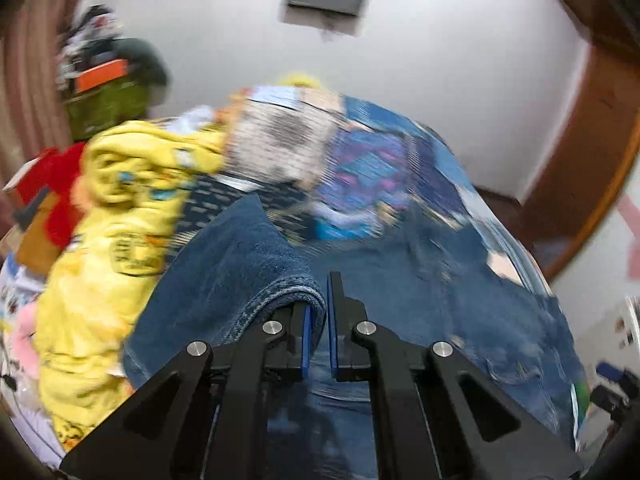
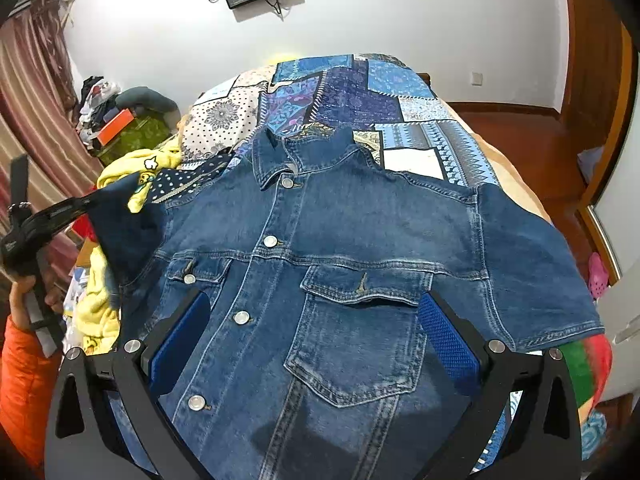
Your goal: Fold large clothes
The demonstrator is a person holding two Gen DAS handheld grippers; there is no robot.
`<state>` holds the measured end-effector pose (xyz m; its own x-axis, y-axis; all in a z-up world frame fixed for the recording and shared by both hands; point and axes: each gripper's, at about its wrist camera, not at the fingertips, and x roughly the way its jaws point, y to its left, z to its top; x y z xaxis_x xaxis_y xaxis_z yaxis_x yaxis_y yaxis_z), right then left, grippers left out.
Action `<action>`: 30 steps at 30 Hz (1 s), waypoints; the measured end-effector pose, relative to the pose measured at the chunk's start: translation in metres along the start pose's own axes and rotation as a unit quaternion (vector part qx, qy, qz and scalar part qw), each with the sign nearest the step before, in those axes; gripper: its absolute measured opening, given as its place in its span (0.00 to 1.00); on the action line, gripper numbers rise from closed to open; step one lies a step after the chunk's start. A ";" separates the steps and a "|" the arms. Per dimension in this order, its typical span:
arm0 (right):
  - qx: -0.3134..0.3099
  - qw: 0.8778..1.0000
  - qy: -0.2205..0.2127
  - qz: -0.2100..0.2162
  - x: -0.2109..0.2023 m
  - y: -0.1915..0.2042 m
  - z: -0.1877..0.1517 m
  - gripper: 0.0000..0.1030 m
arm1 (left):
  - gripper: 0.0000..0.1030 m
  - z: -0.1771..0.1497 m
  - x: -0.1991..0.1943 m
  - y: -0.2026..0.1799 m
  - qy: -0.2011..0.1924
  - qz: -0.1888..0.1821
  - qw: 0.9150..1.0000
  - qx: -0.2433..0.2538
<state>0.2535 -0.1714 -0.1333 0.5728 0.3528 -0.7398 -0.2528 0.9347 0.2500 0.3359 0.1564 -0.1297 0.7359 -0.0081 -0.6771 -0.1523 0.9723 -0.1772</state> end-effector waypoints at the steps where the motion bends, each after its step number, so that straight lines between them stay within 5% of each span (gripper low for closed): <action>1: 0.000 1.000 0.001 0.000 -0.001 -0.002 -0.001 1.00 | 0.05 -0.006 0.006 -0.015 0.010 -0.008 1.000 0.014; 7: 0.007 1.000 0.006 0.001 0.001 -0.011 -0.007 1.00 | 0.05 -0.056 0.048 -0.075 0.099 -0.054 0.991 0.072; 14: 0.006 1.000 0.010 -0.004 -0.002 -0.016 -0.014 1.00 | 0.06 -0.098 0.077 -0.096 0.165 -0.048 0.981 0.091; 16: 0.001 1.000 0.013 -0.007 -0.002 -0.014 -0.014 1.00 | 0.10 -0.099 0.077 -0.091 0.171 -0.054 0.980 0.080; 18: -0.003 1.000 0.012 -0.010 -0.001 -0.012 -0.016 1.00 | 0.28 -0.097 0.074 -0.087 0.184 -0.072 0.978 0.064; 21: -0.006 1.000 0.015 -0.009 0.000 -0.008 -0.015 1.00 | 0.53 -0.091 0.057 -0.074 0.170 -0.072 0.982 0.047; 30: -0.022 1.000 0.009 -0.015 0.006 0.008 -0.010 1.00 | 0.69 -0.064 0.004 0.022 0.104 -0.071 0.989 -0.074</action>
<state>0.2475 -0.1623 -0.1419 0.5657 0.3243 -0.7581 -0.2709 0.9415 0.2006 0.2931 0.1625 -0.1818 0.6077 -0.2052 -0.7672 -0.1638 0.9129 -0.3739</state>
